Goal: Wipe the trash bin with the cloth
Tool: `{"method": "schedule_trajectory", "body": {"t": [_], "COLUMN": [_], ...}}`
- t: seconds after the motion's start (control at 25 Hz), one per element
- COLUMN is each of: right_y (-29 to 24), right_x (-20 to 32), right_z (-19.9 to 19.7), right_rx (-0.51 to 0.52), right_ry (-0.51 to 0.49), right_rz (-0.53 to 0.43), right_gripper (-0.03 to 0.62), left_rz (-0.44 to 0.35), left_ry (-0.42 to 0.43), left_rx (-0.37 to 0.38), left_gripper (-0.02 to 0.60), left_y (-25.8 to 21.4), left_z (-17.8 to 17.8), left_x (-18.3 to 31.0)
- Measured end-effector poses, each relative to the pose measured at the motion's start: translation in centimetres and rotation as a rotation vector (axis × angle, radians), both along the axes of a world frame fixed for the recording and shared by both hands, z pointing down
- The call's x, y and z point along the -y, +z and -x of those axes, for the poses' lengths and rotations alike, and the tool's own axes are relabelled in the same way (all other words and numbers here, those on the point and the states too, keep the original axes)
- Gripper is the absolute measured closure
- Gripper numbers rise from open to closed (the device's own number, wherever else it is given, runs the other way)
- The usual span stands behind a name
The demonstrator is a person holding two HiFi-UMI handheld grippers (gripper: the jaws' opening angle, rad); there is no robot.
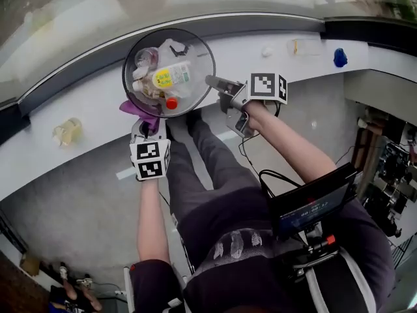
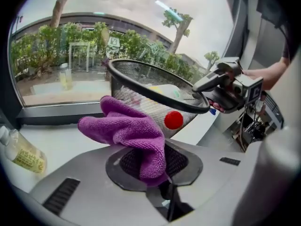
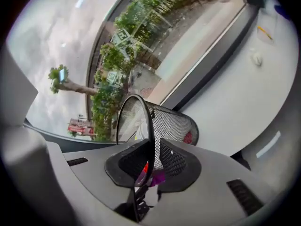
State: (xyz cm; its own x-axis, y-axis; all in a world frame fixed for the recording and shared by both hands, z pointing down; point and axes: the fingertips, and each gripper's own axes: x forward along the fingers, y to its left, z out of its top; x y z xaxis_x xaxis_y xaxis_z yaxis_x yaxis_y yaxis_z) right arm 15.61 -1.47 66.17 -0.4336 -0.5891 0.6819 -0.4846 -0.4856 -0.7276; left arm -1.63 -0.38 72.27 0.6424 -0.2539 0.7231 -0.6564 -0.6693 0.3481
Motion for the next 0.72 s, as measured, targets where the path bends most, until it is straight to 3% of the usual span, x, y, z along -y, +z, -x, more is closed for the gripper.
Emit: {"method": "schedule_trajectory", "body": {"t": [0.2, 0.28, 0.4, 0.52, 0.64, 0.72], "right_y": [0.4, 0.4, -0.1, -0.5, -0.9, -1.2], "right_x": [-3.0, -4.2, -5.1, -5.2, -5.1, -4.3], "right_z": [2.3, 4.0, 5.7, 5.3, 3.2, 0.5], "right_rx": [0.147, 0.212, 0.247, 0.144, 0.026, -0.078], "right_ry": [0.082, 0.080, 0.060, -0.013, -0.092, -0.117], "right_rz": [0.079, 0.115, 0.093, 0.044, 0.007, -0.032], "right_gripper": [0.526, 0.531, 0.530, 0.499, 0.435, 0.433], "left_rz": [0.042, 0.048, 0.027, 0.013, 0.024, 0.025], "left_ry": [0.058, 0.088, 0.178, 0.186, 0.168, 0.164], "left_rx": [-0.049, -0.059, -0.084, -0.098, -0.104, -0.091], "left_gripper": [0.518, 0.518, 0.518, 0.518, 0.518, 0.518], "left_y": [-0.2, -0.4, -1.2, -1.5, -0.9, -0.2], "left_z": [-3.7, -5.2, -7.8, -8.8, -7.3, -5.5], "left_x": [-3.5, -5.1, -7.4, -7.0, -6.1, -5.9]}}
